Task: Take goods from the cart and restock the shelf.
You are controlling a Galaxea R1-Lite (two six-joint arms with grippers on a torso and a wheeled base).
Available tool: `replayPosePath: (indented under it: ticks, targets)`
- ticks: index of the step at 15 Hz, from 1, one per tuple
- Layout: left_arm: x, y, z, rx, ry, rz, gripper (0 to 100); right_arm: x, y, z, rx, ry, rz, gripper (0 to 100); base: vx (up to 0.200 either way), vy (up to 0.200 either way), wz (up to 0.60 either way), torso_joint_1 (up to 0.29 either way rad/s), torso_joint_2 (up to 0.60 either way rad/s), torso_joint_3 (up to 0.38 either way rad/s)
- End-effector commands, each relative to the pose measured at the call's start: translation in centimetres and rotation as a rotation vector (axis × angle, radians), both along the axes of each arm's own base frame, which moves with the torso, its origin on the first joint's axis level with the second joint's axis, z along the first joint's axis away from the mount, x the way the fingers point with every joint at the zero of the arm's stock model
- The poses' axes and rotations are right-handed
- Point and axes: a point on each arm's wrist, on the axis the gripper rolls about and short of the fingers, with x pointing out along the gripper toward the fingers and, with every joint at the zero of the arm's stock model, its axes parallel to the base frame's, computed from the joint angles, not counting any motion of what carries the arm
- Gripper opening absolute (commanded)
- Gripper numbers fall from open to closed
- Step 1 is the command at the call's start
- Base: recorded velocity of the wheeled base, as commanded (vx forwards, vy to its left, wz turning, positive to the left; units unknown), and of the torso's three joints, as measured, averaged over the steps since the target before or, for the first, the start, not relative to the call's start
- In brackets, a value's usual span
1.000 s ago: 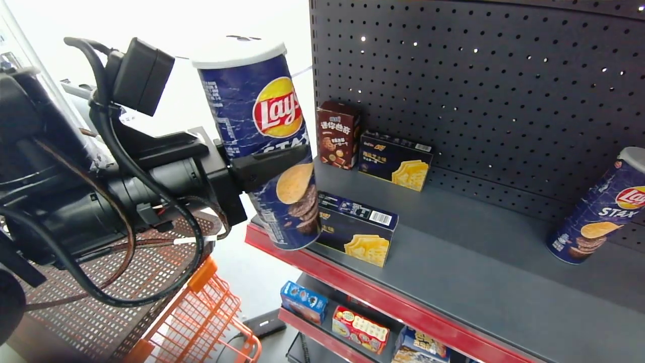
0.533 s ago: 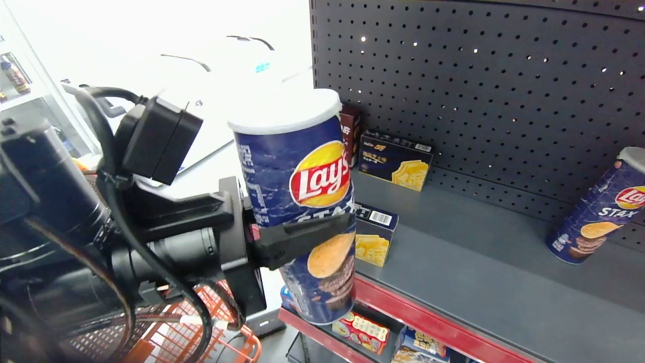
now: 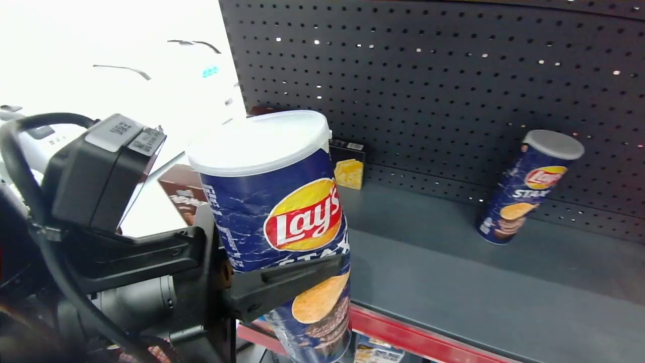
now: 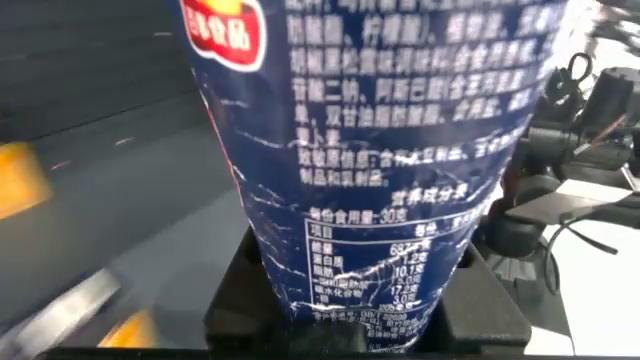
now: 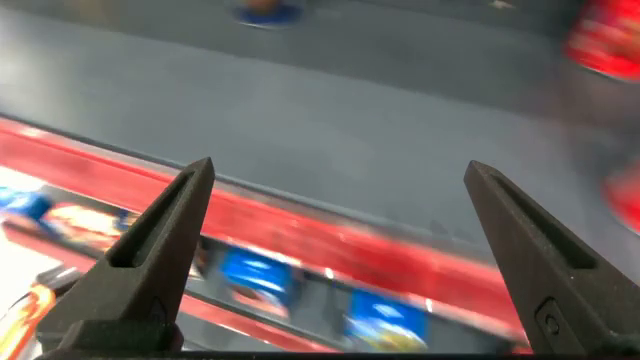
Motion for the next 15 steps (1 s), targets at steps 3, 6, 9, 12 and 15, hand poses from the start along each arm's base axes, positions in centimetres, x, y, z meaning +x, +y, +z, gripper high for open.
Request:
replayPosePath:
  ticks: [3, 6, 9, 12, 15]
  targets:
    - [-0.1, 0.4, 0.2, -0.009, -0.007, 0.010, 0, 0.0, 0.0, 0.0, 0.000, 0.000, 0.000, 100, 0.000, 0.000, -0.60, 0.002, 0.00, 0.001]
    - [-0.2, 0.5, 0.3, -0.011, -0.009, 0.015, 0, 0.0, 0.0, 0.0, 0.003, 0.000, 0.000, 100, 0.000, 0.000, -0.40, 0.003, 0.00, 0.002]
    - [-0.2, 0.6, 0.4, -0.013, -0.010, 0.016, 0, 0.0, 0.0, 0.0, 0.003, 0.000, 0.000, 100, 0.000, 0.000, 0.00, 0.000, 0.00, 0.000]
    - [-0.2, 0.9, 0.4, -0.017, -0.012, 0.027, 0, 0.0, 0.0, 0.0, 0.003, 0.000, 0.000, 100, 0.000, 0.000, 0.00, 0.000, 0.00, 0.000]
    - [-0.4, 1.2, 0.3, -0.015, -0.010, 0.034, 0, 0.0, 0.0, 0.0, 0.003, 0.000, 0.000, 100, 0.000, 0.000, -0.20, -0.001, 0.00, -0.001]
